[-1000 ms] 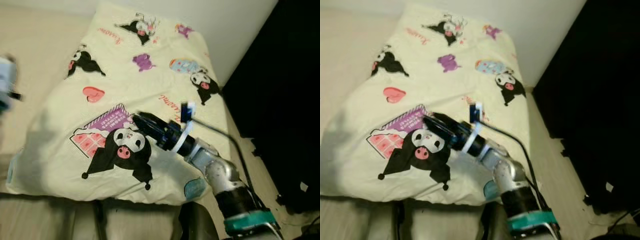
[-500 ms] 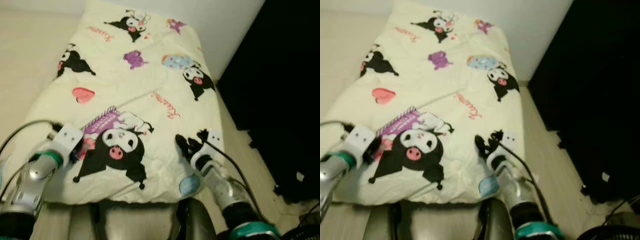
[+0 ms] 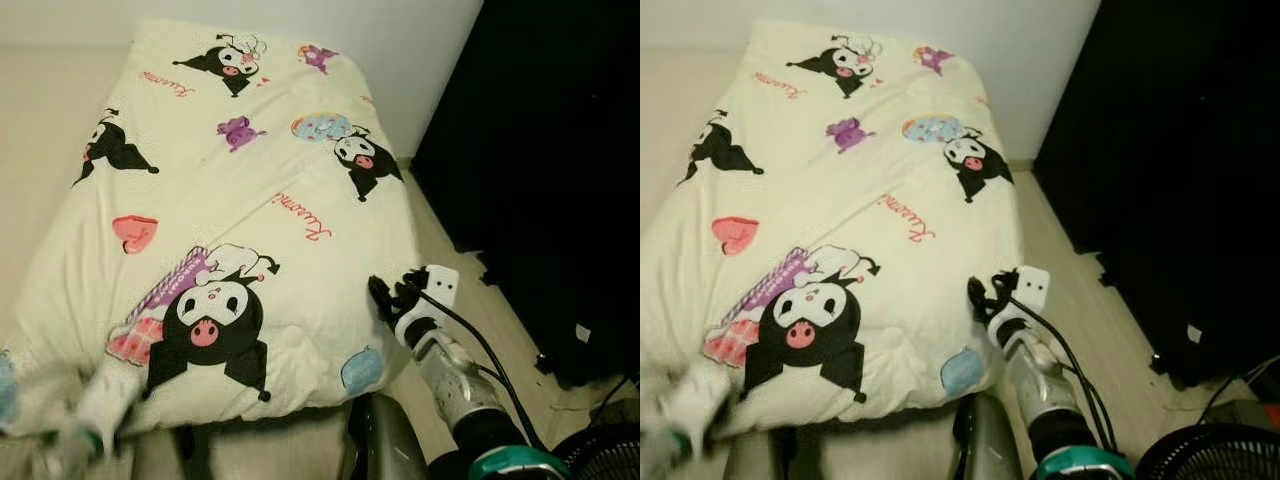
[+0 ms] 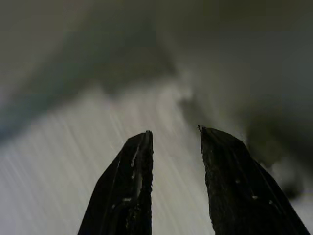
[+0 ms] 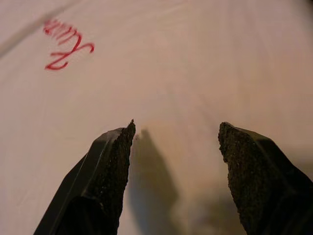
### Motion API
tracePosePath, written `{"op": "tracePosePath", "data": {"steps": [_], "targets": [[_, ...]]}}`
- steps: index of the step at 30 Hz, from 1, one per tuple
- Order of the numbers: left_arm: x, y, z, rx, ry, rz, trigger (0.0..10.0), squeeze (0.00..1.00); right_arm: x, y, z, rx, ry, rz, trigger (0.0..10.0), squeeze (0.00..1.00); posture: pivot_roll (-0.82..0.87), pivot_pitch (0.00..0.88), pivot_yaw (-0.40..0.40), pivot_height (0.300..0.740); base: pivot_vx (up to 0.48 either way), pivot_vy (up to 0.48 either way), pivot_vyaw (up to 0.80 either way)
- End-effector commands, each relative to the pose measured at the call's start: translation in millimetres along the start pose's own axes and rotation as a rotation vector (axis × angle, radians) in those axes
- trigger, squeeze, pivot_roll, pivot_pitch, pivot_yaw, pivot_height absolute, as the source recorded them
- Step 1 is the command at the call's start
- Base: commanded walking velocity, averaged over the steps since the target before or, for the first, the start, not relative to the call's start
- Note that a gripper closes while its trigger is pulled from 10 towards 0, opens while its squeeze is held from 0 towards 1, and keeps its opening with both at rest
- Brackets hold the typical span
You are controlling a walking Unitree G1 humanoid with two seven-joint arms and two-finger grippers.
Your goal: Clean up the room
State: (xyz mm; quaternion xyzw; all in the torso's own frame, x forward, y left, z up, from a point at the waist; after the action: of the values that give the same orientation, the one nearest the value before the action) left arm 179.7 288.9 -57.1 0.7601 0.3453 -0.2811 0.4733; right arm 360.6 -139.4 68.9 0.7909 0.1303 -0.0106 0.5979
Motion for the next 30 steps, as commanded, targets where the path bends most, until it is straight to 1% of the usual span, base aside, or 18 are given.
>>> {"op": "tracePosePath", "data": {"steps": [1, 2, 3, 5, 6, 7, 9, 11, 12, 13, 15, 18, 24, 26, 27, 28, 29, 30], "targets": [[-0.5, 22.7, -13.5, 0.039, 0.084, 0.088, 10.0, 0.00, 1.4, 0.5, -0.7, -0.012, 0.006, 0.001, 10.0, 0.00, 0.19, 0.084, -0.138, 0.470, 0.000, 0.000, 0.00], [-2.5, 28.8, -17.0, 0.055, 0.117, 0.123, 10.0, 0.00, 2.1, 1.1, -1.3, -0.015, 0.009, 0.003, 10.0, 0.00, 0.19, 0.084, -0.138, 0.470, 0.000, 0.000, 0.00], [-21.1, 78.4, -33.2, 0.074, 0.228, 0.416, 10.0, 0.00, 3.2, 1.6, -3.4, -0.018, 0.017, 0.006, 10.0, 0.00, 0.19, 0.082, -0.138, 0.470, 0.000, 0.000, 0.00], [-29.0, 91.7, -36.7, 0.071, 0.250, 0.501, 10.0, 0.00, 3.6, 1.6, -3.9, -0.019, 0.017, 0.007, 10.0, 0.00, 0.19, 0.082, -0.138, 0.470, 0.000, 0.000, 0.00], [-44.1, 115.2, -27.7, -0.001, 0.138, 0.622, 10.0, 0.00, 3.6, 0.6, -4.7, -0.020, 0.022, 0.005, 10.0, 0.00, 0.19, 0.083, -0.140, 0.470, 0.000, 0.000, 0.00], [-44.1, 115.2, -27.7, -0.001, 0.138, 0.622, 10.0, 0.00, 3.6, 0.6, -4.7, -0.020, 0.022, 0.005, 10.0, 0.00, 0.19, 0.083, -0.140, 0.470, 0.000, 0.000, 0.00], [-69.9, 139.9, -0.6, -0.098, -0.167, 0.728, 10.0, 0.00, 3.0, -2.0, -5.8, -0.021, 0.031, -0.002, 10.0, 0.00, 0.19, 0.083, -0.140, 0.470, 0.000, 0.000, 0.00], [-98.1, 140.1, 34.5, -0.103, -0.543, 0.705, 10.0, 0.00, 2.2, -4.4, -6.0, -0.021, 0.033, -0.009, 10.0, 0.00, 0.20, 0.079, -0.142, 0.470, 0.000, 0.000, 0.00], [-124.7, 134.4, 57.5, -0.068, -0.775, 0.688, 10.0, 0.00, 1.8, -5.9, -5.9, -0.021, 0.035, -0.012, 10.0, 0.00, 0.20, 0.079, -0.142, 0.470, 0.000, 0.000, 0.00], [-124.7, 134.4, 57.5, -0.068, -0.775, 0.688, 10.0, 0.00, 1.8, -5.9, -5.9, -0.021, 0.035, -0.012, 10.0, 0.00, 0.20, 0.079, -0.142, 0.470, 0.000, 0.000, 0.00], [-157.2, 133.9, 75.2, -0.097, -0.977, 0.698, 10.0, 0.00, 1.3, -6.8, -4.5, -0.020, 0.031, -0.012, 10.0, 0.00, 0.19, 0.078, -0.136, 0.470, 0.000, 0.000, 0.00], [-170.0, 134.7, 84.4, -0.104, -1.034, 0.712, 10.0, 0.00, 0.3, -8.8, -2.0, -0.015, 0.022, -0.014, 10.0, 0.00, 0.19, 0.078, -0.127, 0.470, 0.000, 0.000, 0.00], [-181.7, 136.7, 92.1, -0.073, -1.083, 0.742, 10.0, 0.00, -0.5, -11.2, -0.8, -0.012, 0.018, -0.019, 10.0, 0.00, 0.18, 0.078, -0.128, 0.470, 0.000, 0.000, 0.00], [-173.7, 159.6, 78.6, -0.079, -0.937, 0.850, 10.0, 0.00, -0.3, -11.4, -0.9, -0.014, 0.018, -0.021, 10.0, 0.00, 0.18, 0.078, -0.128, 0.470, 0.000, 0.000, 0.00], [-173.7, 159.6, 78.6, -0.079, -0.937, 0.850, 10.0, 0.00, -0.3, -11.4, -0.9, -0.014, 0.018, -0.021, 10.0, 0.00, 0.18, 0.078, -0.128, 0.470, 0.000, 0.000, 0.00], [-153.2, 182.5, 51.9, -0.014, -0.657, 0.911, 10.0, 0.00, 0.1, -11.9, -1.9, -0.013, 0.019, -0.023, 10.0, 0.00, 0.20, 0.084, -0.135, 0.470, 0.000, 0.000, 0.00], [-153.2, 182.5, 51.9, -0.014, -0.657, 0.911, 10.0, 0.00, 0.1, -11.9, -1.9, -0.013, 0.019, -0.023, 10.0, 0.00, 0.20, 0.084, -0.135, 0.470, 0.000, 0.000, 0.00], [-136.6, 201.2, 24.5, 0.072, -0.379, 0.950, 10.0, 0.00, 0.7, -12.4, -3.0, -0.011, 0.021, -0.026, 10.0, 0.00, 0.20, 0.084, -0.135, 0.470, 0.000, 0.000, 0.00]]}}
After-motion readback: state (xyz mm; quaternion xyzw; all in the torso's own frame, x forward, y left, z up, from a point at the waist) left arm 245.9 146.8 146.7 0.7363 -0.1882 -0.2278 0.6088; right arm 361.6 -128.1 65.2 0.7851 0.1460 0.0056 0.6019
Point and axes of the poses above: a point about 5 cm out from each wrist's last joint towards the gripper, its own x axis pointing out of the wrist towards the gripper, its own y axis along the axis of the wrist's last joint, z = x × y, the point moved 2 cm from there along x, pointing out of the wrist towards the gripper, and after that the axes turned 7 degrees about -x, right-handed, at the moved point
